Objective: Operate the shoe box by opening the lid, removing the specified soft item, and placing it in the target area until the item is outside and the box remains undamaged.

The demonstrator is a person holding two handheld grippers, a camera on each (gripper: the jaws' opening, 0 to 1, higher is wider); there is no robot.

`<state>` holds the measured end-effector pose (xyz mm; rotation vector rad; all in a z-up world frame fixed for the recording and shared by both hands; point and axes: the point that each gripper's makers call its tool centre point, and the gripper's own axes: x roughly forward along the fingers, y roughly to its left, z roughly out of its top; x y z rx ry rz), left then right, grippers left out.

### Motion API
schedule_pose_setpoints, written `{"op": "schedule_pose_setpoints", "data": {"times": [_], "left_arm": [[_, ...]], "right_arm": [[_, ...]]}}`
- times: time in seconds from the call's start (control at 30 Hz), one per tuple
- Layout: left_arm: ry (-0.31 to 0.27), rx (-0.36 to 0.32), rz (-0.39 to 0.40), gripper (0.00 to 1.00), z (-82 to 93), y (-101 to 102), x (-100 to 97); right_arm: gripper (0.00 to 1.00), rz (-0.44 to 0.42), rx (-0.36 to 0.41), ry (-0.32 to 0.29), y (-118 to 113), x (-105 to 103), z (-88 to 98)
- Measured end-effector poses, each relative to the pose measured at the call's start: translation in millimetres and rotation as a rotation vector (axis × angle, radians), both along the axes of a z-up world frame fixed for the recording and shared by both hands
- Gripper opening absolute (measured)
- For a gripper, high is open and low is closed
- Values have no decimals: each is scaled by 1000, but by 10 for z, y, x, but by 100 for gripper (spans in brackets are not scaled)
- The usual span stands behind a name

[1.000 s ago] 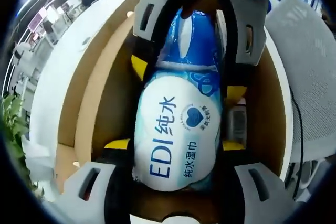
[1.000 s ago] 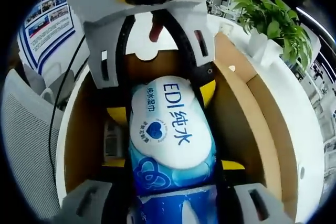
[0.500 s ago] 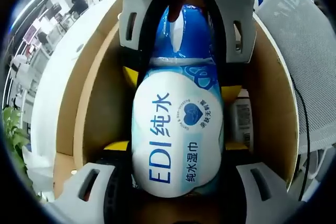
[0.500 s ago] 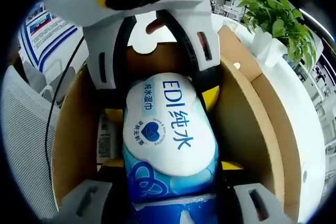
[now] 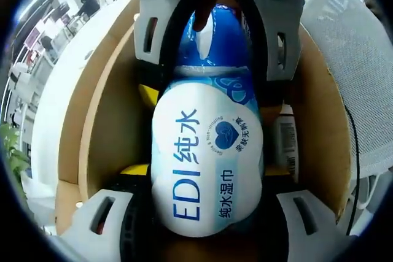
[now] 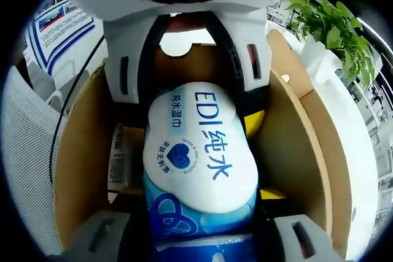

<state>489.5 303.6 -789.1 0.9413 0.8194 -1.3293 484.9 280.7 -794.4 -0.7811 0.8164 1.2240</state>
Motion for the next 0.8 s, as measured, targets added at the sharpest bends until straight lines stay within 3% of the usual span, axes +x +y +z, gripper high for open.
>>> {"op": "schedule_pose_setpoints", "data": {"times": [0.53, 0.8], "left_arm": [[8, -15, -26, 69, -15, -27, -6], [-47, -11, -63, 68, 22, -33, -21]], "right_arm": [[65, 21, 10, 32, 21, -17, -18], [61, -8, -24, 3, 18, -56, 35]]}}
